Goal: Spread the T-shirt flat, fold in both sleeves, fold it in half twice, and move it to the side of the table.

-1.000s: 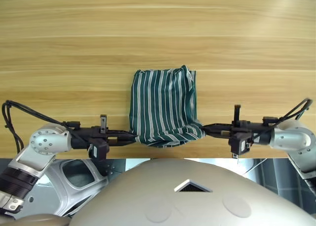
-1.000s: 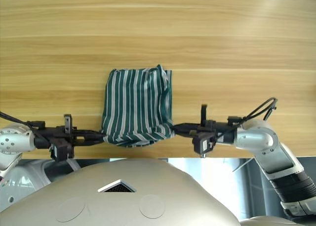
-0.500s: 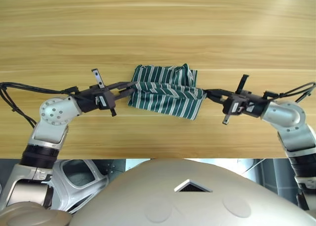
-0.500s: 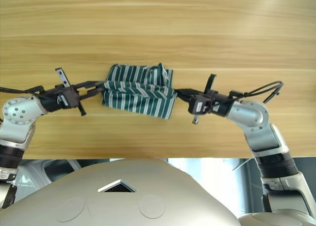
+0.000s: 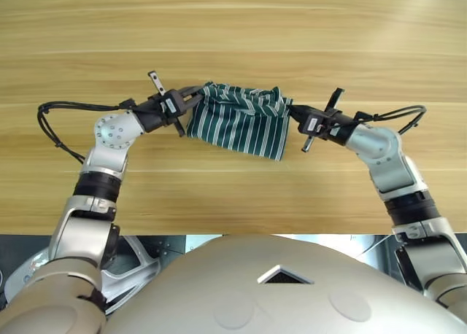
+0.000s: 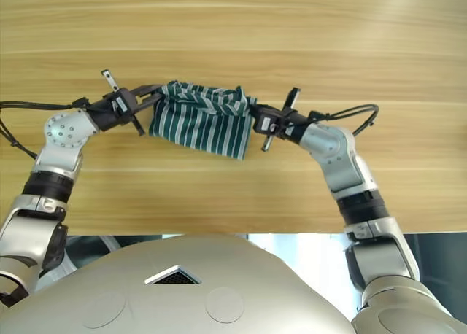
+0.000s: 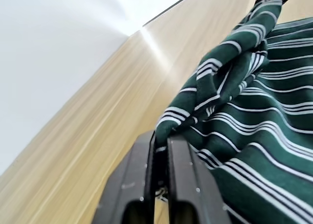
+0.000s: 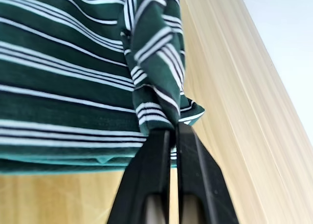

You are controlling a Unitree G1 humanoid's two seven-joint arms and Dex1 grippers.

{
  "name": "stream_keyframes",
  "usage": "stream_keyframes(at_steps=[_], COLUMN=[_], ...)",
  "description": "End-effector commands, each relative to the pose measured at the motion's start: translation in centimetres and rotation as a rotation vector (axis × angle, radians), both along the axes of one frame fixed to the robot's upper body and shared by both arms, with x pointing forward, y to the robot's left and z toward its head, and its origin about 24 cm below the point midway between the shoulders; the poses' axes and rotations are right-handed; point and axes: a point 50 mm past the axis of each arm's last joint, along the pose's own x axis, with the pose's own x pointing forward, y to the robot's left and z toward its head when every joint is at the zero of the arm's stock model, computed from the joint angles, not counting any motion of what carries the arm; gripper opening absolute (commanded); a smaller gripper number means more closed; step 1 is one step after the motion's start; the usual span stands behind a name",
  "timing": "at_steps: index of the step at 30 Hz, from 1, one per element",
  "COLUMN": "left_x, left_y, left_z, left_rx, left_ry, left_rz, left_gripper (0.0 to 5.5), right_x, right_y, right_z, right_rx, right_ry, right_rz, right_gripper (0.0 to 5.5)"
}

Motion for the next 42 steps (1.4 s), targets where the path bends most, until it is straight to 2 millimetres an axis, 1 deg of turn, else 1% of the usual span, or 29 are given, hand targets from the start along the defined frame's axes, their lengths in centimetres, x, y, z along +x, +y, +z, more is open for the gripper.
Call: stream_keyframes(at_steps=[1,6,9,12,15,16,17,20,24,26,27,29,30,33,35,36,38,39,41,42], left_x=[1.4,2.5,3.0,2.9,2.4,2.3,2.0,1.6,1.9,2.7,3.2,4.0,4.2,4.8,5.1,5.1,5.1,5.1,5.1,5.1], left_y=[-0.5,-1.0,-1.6,-2.2,-2.6,-2.7,-2.9,-3.3,-3.1,-2.6,-2.3,-1.6,-1.3,0.0,1.1,1.4,1.6,1.4,1.2,1.2], left_z=[-0.9,-2.7,-3.6,-4.6,-5.6,-5.8,-6.1,-6.5,-5.8,-5.0,-4.5,-3.8,-3.5,-3.0,-2.9,-2.9,-3.0,-3.1,-2.9,-2.8], left_rx=[0.030,0.104,0.136,0.157,0.173,0.179,0.185,0.172,0.084,-0.013,-0.070,-0.161,-0.190,-0.228,-0.226,-0.254,-0.317,-0.342,-0.434,-0.472], left_ry=[-0.002,0.053,0.097,0.182,0.256,0.274,0.293,0.328,0.339,0.335,0.336,0.345,0.346,0.337,0.326,0.335,0.375,0.402,0.460,0.480], left_rz=[0.035,0.100,0.135,0.133,0.115,0.111,0.095,0.063,0.084,0.152,0.193,0.264,0.290,0.395,0.477,0.512,0.538,0.521,0.484,0.471], left_gripper=[0.15,0.15,0.15,0.15,0.15,0.51,0.57,1.09,1.54,1.84,2.13,2.48,2.58,3.08,3.56,3.81,4.18,4.27,4.27,4.27], right_x=[1.1,1.6,1.8,1.7,1.6,1.5,1.5,1.4,1.9,2.5,2.8,3.5,3.7,3.9,3.9,4.0,4.0,4.1,4.4,4.5], right_y=[0.9,1.0,0.9,0.9,1.0,1.1,1.1,1.3,0.8,0.2,-0.1,-0.6,-0.8,-1.6,-2.6,-3.1,-3.9,-4.3,-5.1,-5.3], right_z=[-0.5,-1.3,-2.2,-3.2,-3.9,-4.1,-4.3,-4.7,-4.4,-3.9,-3.7,-3.4,-3.3,-3.2,-2.9,-2.8,-2.8,-2.9,-3.0,-3.1], right_rx=[-0.017,-0.052,-0.095,-0.122,-0.105,-0.097,-0.081,-0.005,0.141,0.254,0.320,0.433,0.478,0.557,0.603,0.634,0.714,0.765,0.847,0.862], right_ry=[-0.005,-0.009,0.001,0.027,0.060,0.070,0.088,0.140,0.188,0.217,0.235,0.274,0.294,0.332,0.341,0.349,0.385,0.409,0.445,0.453], right_rz=[-0.032,-0.070,-0.087,-0.096,-0.107,-0.108,-0.109,-0.126,-0.191,-0.246,-0.274,-0.325,-0.343,-0.367,-0.389,-0.403,-0.429,-0.446,-0.478,-0.498], right_gripper=[0.00,0.00,0.00,0.00,0.00,0.33,0.40,0.97,1.48,1.83,2.12,2.52,2.64,3.16,3.67,3.93,4.33,4.46,4.89,5.13])
